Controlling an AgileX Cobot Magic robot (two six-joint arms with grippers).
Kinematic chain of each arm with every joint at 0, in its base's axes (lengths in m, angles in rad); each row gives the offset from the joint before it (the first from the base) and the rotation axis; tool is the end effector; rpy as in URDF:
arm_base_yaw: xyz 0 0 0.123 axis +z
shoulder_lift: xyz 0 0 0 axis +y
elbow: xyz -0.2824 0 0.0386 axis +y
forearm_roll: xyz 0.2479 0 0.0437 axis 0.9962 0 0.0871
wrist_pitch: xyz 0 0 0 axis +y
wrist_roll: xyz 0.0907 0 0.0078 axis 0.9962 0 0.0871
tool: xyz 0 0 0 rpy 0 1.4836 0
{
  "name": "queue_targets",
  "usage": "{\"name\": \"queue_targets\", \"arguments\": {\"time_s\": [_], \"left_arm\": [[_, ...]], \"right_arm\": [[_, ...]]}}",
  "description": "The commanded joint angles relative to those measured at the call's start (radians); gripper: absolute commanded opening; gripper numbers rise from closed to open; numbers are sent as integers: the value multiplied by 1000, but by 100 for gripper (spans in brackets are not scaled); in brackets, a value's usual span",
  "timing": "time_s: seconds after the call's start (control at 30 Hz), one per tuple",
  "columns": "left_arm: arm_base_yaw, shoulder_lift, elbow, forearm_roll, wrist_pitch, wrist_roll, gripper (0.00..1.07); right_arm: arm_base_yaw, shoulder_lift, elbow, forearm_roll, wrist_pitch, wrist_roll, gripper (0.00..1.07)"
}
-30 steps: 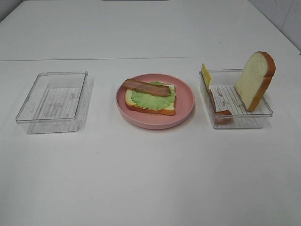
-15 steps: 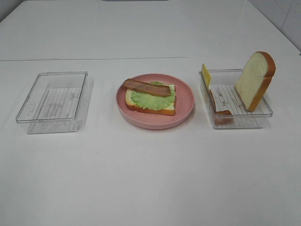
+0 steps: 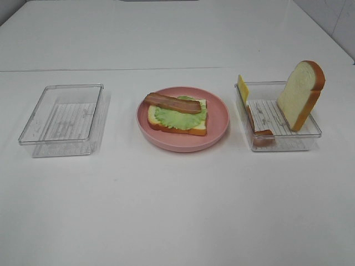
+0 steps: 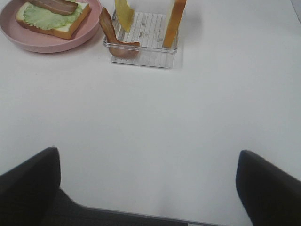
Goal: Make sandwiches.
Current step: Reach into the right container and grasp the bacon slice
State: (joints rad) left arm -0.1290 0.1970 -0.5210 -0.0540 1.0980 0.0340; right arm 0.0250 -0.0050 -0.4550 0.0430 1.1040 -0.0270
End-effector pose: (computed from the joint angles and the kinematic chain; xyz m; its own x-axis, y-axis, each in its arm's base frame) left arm 0.0212 -0.0072 0.2788 -0.6268 0.0908 -0.7739 0.1713 0.9850 -0.0232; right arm -0.0028 0.0034 0.2612 -0.5275 -0.0208 -0.8493 -0.0616 0.9980 0.0138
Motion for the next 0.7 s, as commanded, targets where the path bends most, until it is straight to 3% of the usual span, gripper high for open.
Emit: {"name": "queue_targets", "arguments": {"time_s": [0.03, 0.53, 0.7], "left_arm": [[2, -6, 3, -10, -23, 3, 89], [2, -8, 3, -10, -24, 2, 88], [77, -25, 3, -10, -24, 2, 88]], "right_arm": [[-1, -33, 2, 4, -3, 4, 99], [-1, -33, 2, 4, -3, 4, 99], [-1, -33, 2, 4, -3, 4, 99]]}}
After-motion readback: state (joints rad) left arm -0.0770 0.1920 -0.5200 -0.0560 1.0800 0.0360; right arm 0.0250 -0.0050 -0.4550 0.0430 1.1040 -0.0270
